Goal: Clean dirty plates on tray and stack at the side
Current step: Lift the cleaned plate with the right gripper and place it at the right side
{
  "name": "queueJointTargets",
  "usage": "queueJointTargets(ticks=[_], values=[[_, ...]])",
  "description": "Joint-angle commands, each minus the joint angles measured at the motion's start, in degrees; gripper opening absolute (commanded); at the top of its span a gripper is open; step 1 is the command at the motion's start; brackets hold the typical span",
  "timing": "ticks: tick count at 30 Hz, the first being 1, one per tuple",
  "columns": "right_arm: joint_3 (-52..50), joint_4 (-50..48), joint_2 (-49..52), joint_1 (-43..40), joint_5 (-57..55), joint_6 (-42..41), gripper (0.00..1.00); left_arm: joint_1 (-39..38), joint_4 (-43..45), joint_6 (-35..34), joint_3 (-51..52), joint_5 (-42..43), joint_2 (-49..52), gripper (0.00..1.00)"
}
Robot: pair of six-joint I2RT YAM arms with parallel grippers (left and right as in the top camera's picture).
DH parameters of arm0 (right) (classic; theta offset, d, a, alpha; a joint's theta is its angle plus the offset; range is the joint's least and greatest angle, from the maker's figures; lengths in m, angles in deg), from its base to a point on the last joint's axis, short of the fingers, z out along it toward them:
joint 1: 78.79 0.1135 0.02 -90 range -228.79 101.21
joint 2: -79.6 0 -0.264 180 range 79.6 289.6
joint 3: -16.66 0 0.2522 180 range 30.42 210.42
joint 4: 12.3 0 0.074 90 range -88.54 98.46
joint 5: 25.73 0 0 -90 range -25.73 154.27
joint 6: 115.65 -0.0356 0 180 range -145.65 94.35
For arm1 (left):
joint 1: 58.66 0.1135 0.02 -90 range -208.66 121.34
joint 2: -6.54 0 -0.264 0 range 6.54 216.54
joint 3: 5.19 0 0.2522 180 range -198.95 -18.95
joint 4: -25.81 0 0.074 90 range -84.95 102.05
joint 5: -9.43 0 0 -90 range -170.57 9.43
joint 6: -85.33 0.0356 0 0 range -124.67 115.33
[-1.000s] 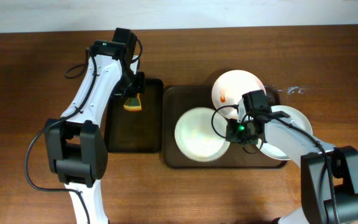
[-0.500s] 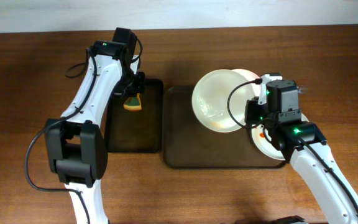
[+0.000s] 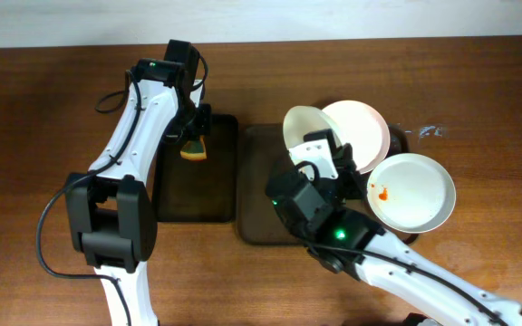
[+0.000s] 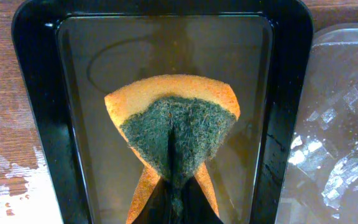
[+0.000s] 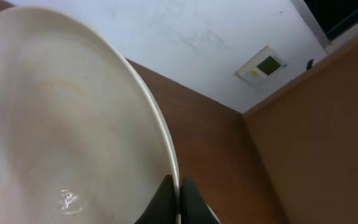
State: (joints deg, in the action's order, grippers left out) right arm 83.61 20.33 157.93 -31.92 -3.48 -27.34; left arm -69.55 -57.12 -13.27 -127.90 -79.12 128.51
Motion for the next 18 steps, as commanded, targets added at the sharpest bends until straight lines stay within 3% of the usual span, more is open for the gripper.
queueJointTargets(ticks=[1, 3, 4, 6, 9, 13, 15, 18], values=[[1.16, -0.33, 2.05, -2.51, 8.24, -5.53, 0.04, -0.07, 0.11, 0.96, 0.28, -0.37, 0.07, 0.0], [1.99, 0.33, 1.75, -6.8, 22.25, -9.79, 0.04, -0.07, 0.04, 0.96, 0.28, -0.2, 0.07, 0.0], [4.76, 2.93, 1.75, -12.81, 37.68, -12.85, 0.04, -0.07, -0.15, 0.96, 0.28, -0.2, 0.07, 0.0], [10.47, 8.02, 1.77, -23.06, 56.26, -12.76, 0.04, -0.07, -0.42, 0.96, 0.28, -0.2, 0.07, 0.0], [19.21, 16.44, 1.77, -42.42, 73.55, -12.74, 0.04, -0.07, -0.42, 0.96, 0.28, -0.2, 0.07, 0.0], [20.74, 19.8, 3.69, -69.64, 74.84, -12.79, 0.04, -0.07, -0.28, 0.96, 0.28, -0.2, 0.07, 0.0], [20.74, 19.5, 7.87, -79.41, 74.84, -12.79, 0.04, -0.07, -0.31, 0.96, 0.28, -0.2, 0.07, 0.0], [20.74, 17.55, 16.98, -87.17, 74.82, -12.72, 0.04, -0.07, -0.28, 0.96, 0.28, -0.2, 0.07, 0.0]])
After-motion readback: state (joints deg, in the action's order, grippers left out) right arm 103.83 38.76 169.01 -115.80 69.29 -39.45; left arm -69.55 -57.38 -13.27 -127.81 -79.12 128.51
